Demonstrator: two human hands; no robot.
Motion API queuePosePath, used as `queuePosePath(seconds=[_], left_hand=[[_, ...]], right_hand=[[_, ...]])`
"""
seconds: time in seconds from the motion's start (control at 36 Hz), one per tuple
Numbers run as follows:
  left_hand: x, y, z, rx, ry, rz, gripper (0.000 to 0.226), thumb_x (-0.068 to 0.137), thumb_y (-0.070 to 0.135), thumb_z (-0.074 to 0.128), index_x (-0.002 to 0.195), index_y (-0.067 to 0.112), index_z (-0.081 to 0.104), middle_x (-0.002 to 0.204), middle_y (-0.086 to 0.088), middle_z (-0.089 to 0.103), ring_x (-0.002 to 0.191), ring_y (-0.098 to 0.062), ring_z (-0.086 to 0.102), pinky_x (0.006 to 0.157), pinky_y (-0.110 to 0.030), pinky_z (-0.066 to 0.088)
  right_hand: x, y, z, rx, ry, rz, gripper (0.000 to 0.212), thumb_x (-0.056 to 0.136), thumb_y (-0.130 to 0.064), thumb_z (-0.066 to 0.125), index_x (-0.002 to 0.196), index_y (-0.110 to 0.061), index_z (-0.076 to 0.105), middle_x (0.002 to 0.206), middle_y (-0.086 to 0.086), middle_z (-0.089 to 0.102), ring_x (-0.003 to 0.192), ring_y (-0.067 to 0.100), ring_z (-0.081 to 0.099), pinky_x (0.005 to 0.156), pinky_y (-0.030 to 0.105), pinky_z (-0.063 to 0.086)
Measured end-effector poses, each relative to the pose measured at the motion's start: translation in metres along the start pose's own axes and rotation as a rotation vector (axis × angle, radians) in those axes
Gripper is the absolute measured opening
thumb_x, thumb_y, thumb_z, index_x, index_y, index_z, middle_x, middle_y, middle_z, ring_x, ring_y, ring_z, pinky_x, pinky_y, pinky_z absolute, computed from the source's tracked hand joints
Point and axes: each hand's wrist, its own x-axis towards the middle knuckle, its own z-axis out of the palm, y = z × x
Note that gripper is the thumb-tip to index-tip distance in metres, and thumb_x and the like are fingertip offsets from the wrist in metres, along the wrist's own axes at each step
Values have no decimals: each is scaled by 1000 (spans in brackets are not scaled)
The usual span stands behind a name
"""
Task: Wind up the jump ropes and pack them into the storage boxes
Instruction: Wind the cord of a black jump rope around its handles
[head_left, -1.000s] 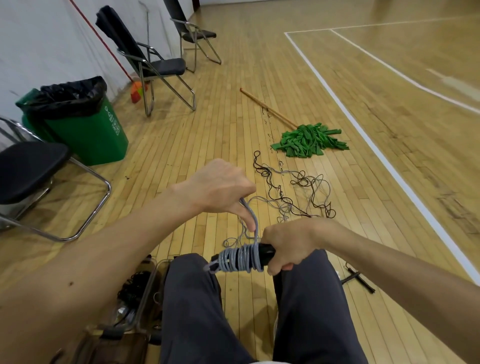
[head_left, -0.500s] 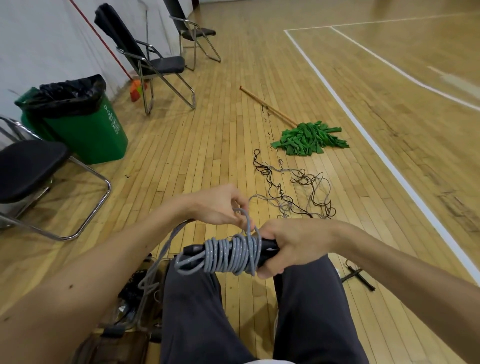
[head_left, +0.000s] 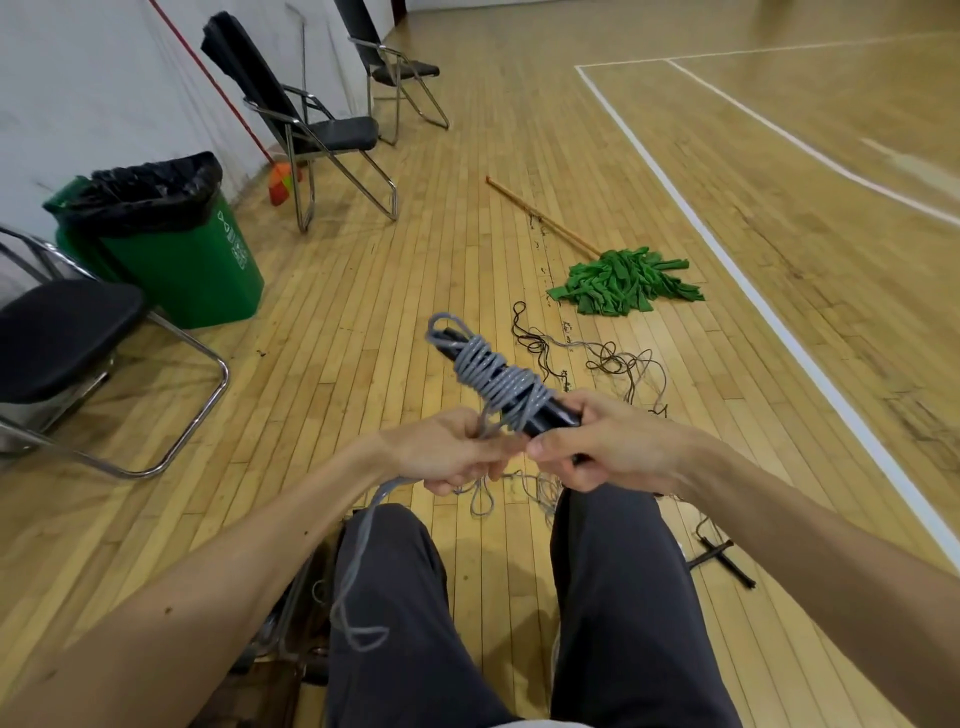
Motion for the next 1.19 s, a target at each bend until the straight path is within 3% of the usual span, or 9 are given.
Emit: queuePosePath(seconds=[0.11, 0.31, 0.53, 0.58, 0.67, 0.75, 1.0, 1.11, 1.19], left_hand=[[0, -2, 8, 38, 29, -44, 34, 101, 38, 56, 81, 10, 55, 49, 4, 34, 40, -11, 29, 43, -27, 28], [1, -5, 17, 46, 55, -73, 31, 105, 37, 47, 82, 16, 46, 53, 9, 31, 40, -6, 26, 37, -20, 27], [1, -6, 28, 95, 84, -79, 28, 106, 38, 45, 88, 18, 46, 62, 6, 33, 48, -7, 29, 40, -18, 27], [2, -5, 30, 159, 115, -56, 26, 106, 38, 45, 91, 16, 48, 64, 5, 38, 49, -7, 35, 46, -19, 34], [1, -2, 31, 253, 144, -39, 23, 105, 35, 47, 89, 18, 49, 70, 1, 45, 60, -13, 42, 61, -31, 41], [-1, 0, 27, 394, 203, -56, 23, 105, 33, 49, 85, 21, 51, 74, 0, 50, 65, -15, 46, 64, -33, 41], [-8, 11, 20, 728, 372, -38, 37, 105, 40, 45, 72, 24, 42, 66, 4, 48, 59, -13, 42, 54, -32, 30], [-10, 28, 19, 1032, 391, -16, 36, 105, 44, 42, 81, 18, 47, 67, 5, 44, 58, -8, 38, 51, -27, 26], [-10, 38, 11, 1164, 365, 54, 36, 103, 47, 44, 91, 16, 58, 68, 7, 44, 67, -15, 48, 58, -29, 32]], right_hand=[[1, 4, -11, 48, 148, 49, 17, 92, -8, 67, 88, -11, 51, 66, 2, 45, 49, 10, 31, 46, 23, 20], [7, 12, -21, -99, 343, 140, 12, 93, -4, 67, 92, -7, 55, 63, 3, 49, 47, 13, 32, 40, 20, 24], [15, 21, -23, -41, 524, 150, 11, 93, -2, 66, 94, -4, 55, 61, 4, 50, 45, 12, 32, 41, 22, 22], [17, 21, -24, -61, 552, 150, 11, 93, -2, 67, 94, -4, 56, 60, 3, 50, 45, 12, 33, 41, 22, 23], [20, 23, -27, -128, 597, 159, 11, 91, -3, 68, 89, -3, 57, 58, 3, 52, 45, 14, 35, 43, 25, 25], [21, 28, -31, -156, 620, 169, 12, 91, -3, 69, 87, -4, 58, 57, 3, 53, 43, 14, 36, 41, 24, 26], [20, 38, -36, -332, 643, 240, 13, 91, -10, 71, 91, -7, 59, 65, 5, 56, 47, 13, 42, 41, 23, 33], [21, 35, -34, -353, 576, 347, 18, 90, -12, 72, 97, -1, 59, 65, 6, 56, 45, 13, 40, 39, 22, 32], [21, 31, -31, -368, 485, 436, 16, 91, -12, 71, 91, -4, 58, 61, 4, 54, 42, 13, 36, 38, 21, 28]])
